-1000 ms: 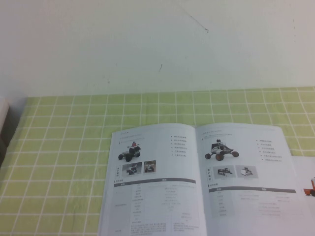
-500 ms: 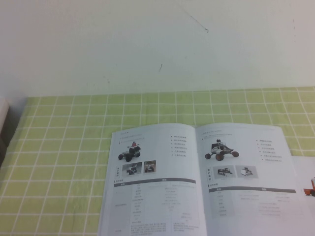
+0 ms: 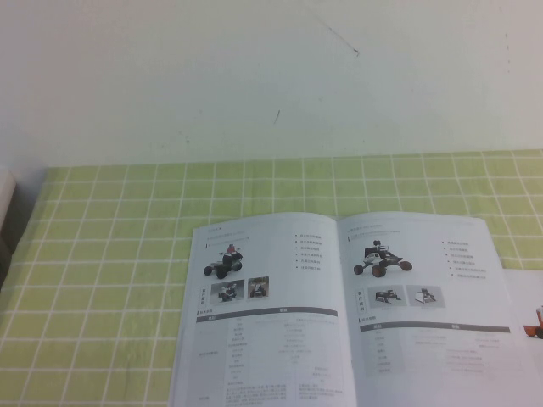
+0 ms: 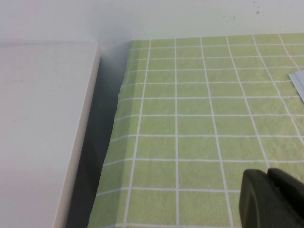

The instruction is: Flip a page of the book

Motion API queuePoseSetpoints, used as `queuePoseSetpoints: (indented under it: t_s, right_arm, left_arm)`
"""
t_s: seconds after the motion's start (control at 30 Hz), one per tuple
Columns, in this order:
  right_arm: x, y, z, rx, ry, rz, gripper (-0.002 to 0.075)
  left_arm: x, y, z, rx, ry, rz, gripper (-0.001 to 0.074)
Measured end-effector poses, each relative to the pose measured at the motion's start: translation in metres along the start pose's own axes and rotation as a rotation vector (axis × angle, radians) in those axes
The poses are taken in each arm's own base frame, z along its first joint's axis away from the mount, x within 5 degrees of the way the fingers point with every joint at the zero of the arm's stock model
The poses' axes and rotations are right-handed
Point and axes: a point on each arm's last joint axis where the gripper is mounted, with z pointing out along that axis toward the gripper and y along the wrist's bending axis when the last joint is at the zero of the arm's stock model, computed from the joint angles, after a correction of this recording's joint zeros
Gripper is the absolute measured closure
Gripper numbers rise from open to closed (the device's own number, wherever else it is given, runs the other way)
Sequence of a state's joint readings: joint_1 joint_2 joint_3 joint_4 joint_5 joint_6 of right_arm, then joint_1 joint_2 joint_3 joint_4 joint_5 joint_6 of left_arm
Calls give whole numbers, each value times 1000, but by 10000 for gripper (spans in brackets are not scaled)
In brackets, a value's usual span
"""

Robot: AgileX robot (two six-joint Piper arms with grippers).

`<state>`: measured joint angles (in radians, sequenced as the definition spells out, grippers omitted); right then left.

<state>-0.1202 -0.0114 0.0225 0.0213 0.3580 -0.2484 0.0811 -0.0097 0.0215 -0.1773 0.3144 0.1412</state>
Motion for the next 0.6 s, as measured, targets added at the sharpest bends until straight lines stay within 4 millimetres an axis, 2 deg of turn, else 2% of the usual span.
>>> queuePoseSetpoints:
  t_s: [0.6]
  right_arm:
    - [0, 0, 0, -3, -1, 6, 729]
  left_arm:
    - [0, 0, 0, 0, 0, 0, 738]
